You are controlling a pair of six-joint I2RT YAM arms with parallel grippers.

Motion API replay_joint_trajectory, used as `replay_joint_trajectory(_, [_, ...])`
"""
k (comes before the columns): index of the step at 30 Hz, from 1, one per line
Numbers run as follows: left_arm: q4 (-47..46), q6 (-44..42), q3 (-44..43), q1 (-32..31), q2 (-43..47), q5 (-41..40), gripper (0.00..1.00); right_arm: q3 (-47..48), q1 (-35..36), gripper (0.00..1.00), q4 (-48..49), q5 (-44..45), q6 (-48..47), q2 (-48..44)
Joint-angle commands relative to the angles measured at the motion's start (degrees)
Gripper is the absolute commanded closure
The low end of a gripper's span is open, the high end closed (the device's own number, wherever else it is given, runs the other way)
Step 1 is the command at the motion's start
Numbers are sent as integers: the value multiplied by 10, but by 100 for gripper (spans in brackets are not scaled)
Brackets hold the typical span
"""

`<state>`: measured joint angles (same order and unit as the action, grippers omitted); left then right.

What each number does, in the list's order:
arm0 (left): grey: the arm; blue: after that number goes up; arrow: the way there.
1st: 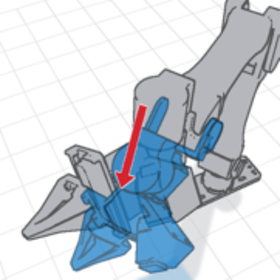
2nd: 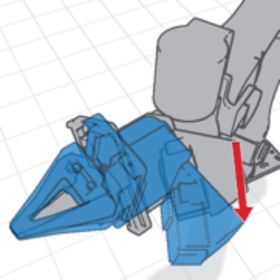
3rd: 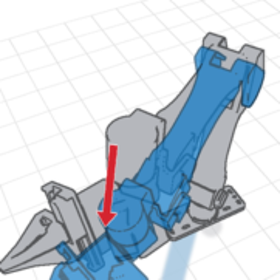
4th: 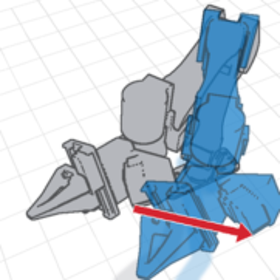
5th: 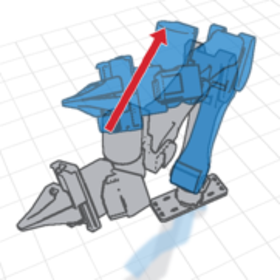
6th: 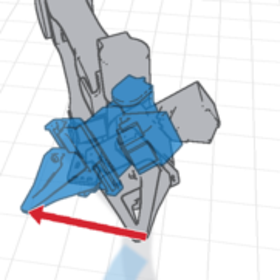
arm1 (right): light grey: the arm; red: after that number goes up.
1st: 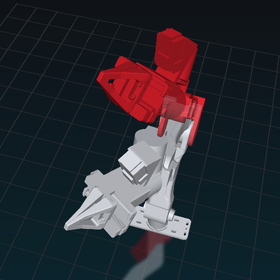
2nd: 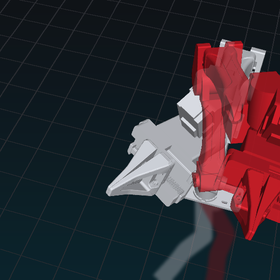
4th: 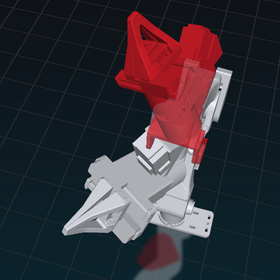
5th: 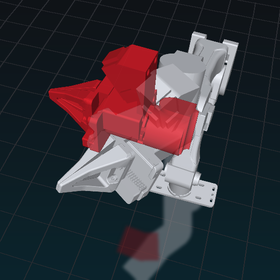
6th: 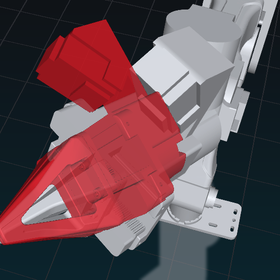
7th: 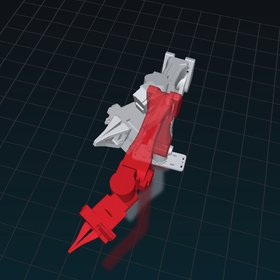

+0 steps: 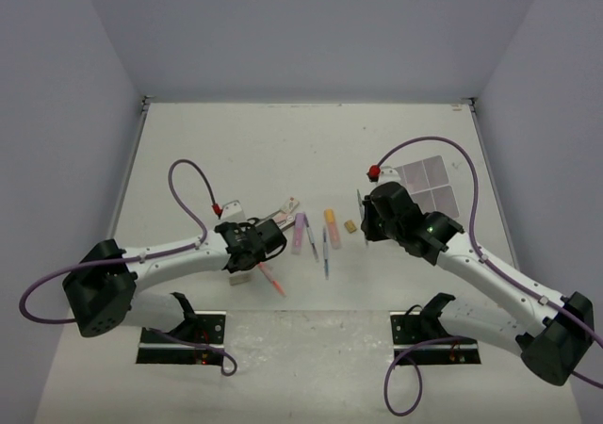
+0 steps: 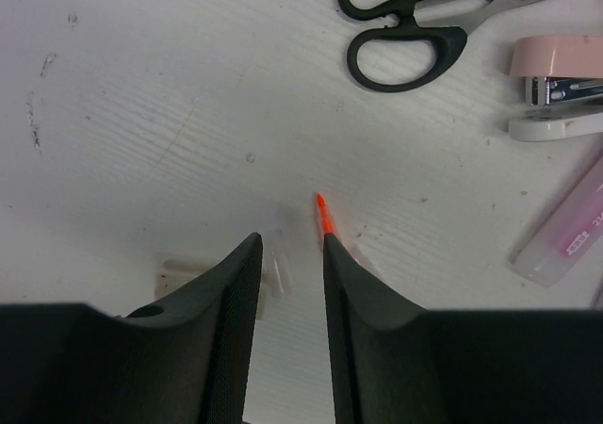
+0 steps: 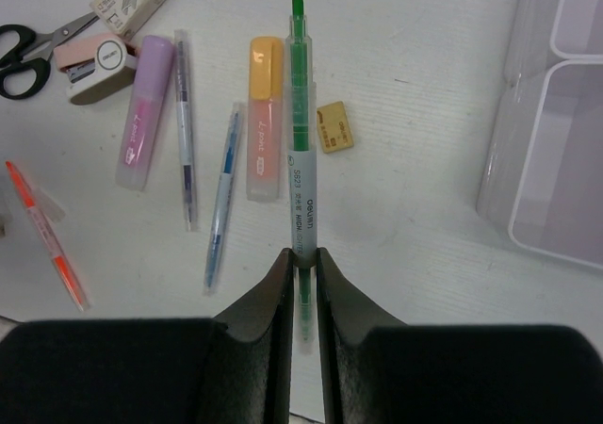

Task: Sort the stationery into containers
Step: Pick up the pen cap from the center of the board.

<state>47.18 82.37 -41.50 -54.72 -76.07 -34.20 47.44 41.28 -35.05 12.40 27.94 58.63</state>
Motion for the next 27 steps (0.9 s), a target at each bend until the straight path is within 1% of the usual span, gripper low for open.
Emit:
replay_joint_trajectory(1, [-31, 7, 2, 1, -18, -2, 66, -5, -1, 100, 18, 6, -9, -2])
replay_joint_trajectory(4, [-30, 15, 7, 1, -17, 4, 68, -5, -1, 100, 19, 8, -9, -2])
replay_joint_trajectory(20, [-29, 20, 26, 1, -11, 20, 67, -2, -1, 100, 23, 10, -12, 8])
replay_joint_trajectory(27, [-38, 21, 35, 1, -13, 24, 71, -3, -1, 100, 23, 9, -12, 9])
